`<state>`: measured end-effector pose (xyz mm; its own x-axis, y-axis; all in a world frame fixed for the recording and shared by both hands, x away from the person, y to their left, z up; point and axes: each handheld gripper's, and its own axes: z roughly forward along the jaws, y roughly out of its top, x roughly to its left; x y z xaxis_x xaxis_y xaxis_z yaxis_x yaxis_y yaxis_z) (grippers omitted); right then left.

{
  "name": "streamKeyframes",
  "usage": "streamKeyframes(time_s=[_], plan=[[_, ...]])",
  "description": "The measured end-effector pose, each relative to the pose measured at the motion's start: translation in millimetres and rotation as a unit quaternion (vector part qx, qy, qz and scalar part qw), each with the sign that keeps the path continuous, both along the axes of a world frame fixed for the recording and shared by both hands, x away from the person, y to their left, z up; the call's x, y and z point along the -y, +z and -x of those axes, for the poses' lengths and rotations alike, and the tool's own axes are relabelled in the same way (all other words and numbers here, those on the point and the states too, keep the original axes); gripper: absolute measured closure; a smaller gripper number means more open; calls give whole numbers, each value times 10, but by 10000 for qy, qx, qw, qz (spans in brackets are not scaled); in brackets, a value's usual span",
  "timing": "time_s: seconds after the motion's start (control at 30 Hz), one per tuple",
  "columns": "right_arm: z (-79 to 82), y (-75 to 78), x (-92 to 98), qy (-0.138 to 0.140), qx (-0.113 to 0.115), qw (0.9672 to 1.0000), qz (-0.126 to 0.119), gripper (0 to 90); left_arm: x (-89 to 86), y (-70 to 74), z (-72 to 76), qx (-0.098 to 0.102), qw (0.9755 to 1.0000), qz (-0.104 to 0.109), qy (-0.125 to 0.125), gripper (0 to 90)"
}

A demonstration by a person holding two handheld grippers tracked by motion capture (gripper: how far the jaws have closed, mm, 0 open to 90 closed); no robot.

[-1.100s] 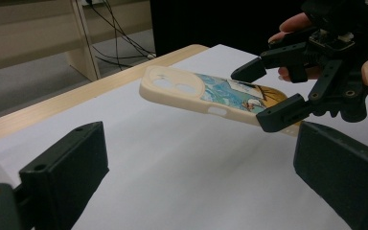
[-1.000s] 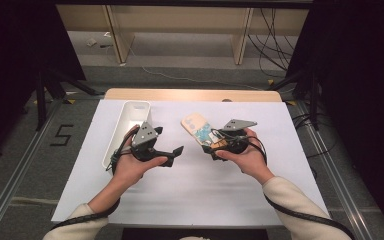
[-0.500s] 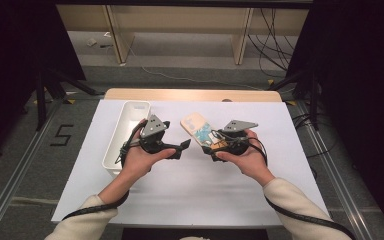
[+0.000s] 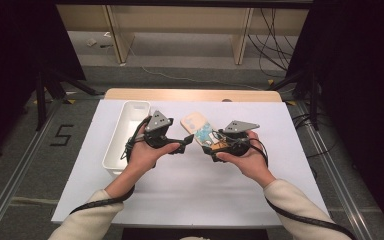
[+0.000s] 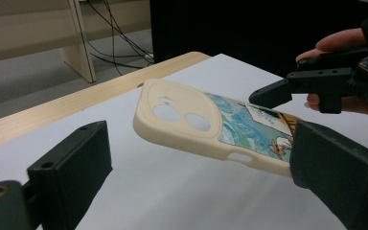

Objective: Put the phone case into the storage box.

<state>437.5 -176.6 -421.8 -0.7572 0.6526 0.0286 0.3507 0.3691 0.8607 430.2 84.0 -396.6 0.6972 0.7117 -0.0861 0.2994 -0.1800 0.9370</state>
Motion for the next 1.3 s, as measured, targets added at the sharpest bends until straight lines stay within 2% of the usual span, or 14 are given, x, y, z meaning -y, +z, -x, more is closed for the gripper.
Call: streamKeyframes(time_s=[0.6,1.3], plan=[[41,28,-20,11,122,9999,-14,115,60,-46,-75,-199,9997,147,36,97],[131,63,-24,59,254,9997,-5,115,99,-52,-109,-259,9994,217,47,118]])
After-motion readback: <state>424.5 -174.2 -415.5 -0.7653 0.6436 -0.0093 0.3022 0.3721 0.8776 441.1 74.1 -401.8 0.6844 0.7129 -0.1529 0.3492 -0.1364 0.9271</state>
